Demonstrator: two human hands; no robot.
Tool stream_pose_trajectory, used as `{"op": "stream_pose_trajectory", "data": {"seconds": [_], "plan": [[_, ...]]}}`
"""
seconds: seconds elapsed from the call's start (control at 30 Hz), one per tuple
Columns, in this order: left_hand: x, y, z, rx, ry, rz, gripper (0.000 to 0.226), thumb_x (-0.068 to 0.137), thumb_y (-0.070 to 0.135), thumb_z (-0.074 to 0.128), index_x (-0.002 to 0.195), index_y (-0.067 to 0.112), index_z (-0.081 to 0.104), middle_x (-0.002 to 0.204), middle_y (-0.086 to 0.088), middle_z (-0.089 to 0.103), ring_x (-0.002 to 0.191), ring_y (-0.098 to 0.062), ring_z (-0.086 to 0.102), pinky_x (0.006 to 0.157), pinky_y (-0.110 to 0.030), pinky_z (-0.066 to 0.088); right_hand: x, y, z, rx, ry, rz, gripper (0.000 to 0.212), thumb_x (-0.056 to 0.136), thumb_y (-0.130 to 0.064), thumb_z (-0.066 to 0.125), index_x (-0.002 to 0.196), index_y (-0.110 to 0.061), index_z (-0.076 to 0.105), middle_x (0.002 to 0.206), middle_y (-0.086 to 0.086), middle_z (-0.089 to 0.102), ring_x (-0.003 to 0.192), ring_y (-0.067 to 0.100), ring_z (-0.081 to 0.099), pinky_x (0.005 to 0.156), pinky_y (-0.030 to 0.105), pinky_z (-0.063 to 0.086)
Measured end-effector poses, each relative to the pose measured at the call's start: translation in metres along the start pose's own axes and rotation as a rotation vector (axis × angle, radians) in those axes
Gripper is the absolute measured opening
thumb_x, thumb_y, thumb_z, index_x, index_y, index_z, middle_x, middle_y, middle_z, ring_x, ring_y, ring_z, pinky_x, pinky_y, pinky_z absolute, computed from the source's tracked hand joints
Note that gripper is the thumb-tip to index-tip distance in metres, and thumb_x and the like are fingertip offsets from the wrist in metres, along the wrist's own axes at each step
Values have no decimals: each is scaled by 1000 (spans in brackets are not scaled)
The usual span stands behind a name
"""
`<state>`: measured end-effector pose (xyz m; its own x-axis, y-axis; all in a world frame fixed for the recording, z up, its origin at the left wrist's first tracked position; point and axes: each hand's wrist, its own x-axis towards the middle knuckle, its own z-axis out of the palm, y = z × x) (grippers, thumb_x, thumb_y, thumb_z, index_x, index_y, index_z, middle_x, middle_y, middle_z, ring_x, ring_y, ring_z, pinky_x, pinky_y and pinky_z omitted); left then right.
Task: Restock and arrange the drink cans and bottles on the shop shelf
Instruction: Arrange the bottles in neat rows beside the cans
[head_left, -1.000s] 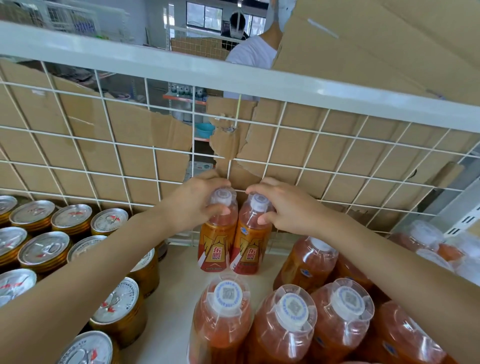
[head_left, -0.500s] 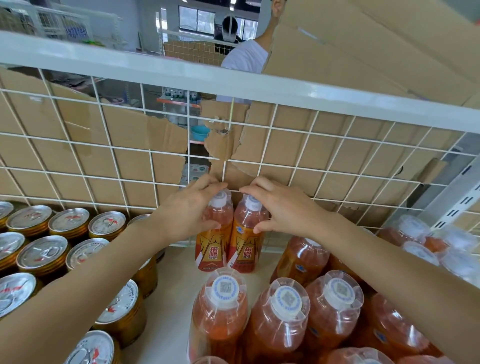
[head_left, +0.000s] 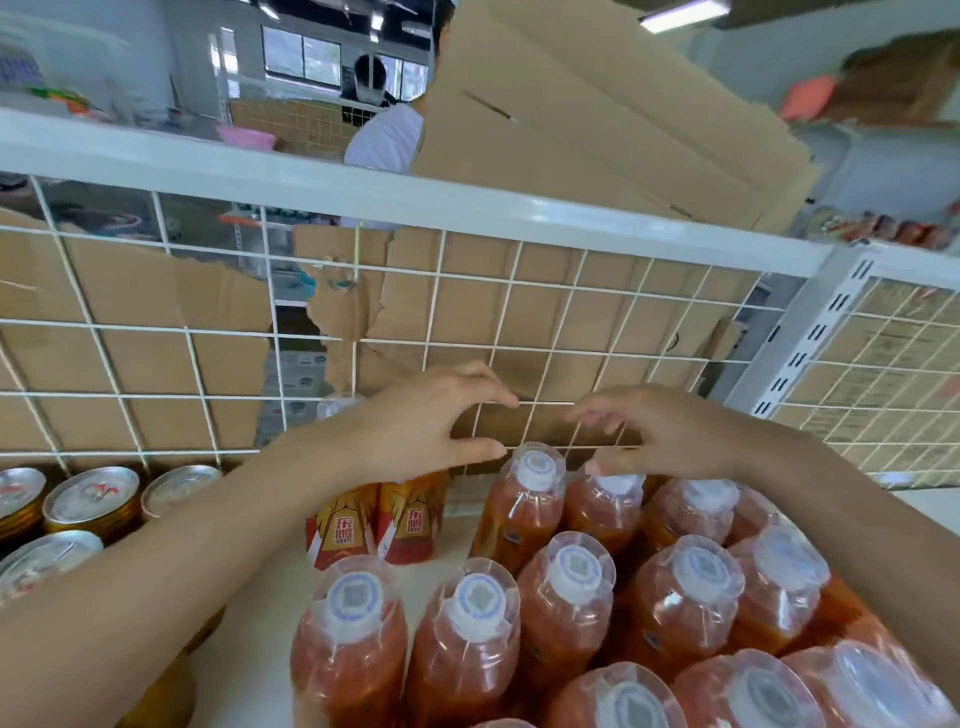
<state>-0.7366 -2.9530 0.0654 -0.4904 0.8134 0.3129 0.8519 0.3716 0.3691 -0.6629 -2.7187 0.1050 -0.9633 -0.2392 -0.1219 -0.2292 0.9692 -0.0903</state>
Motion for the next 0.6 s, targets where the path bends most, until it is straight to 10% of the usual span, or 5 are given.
{"op": "stream_pose_trajectory", "data": {"seconds": [0.6], "plan": [[41, 33, 42, 148, -245, -115, 49, 85, 23, 65, 131, 20, 47, 120, 2, 49, 111, -12, 48, 88, -18, 33, 11, 40, 28, -106, 24, -258, 54, 75, -36, 73, 123, -24, 51, 118, -4, 55, 108, 13, 51, 85, 26, 37]]}}
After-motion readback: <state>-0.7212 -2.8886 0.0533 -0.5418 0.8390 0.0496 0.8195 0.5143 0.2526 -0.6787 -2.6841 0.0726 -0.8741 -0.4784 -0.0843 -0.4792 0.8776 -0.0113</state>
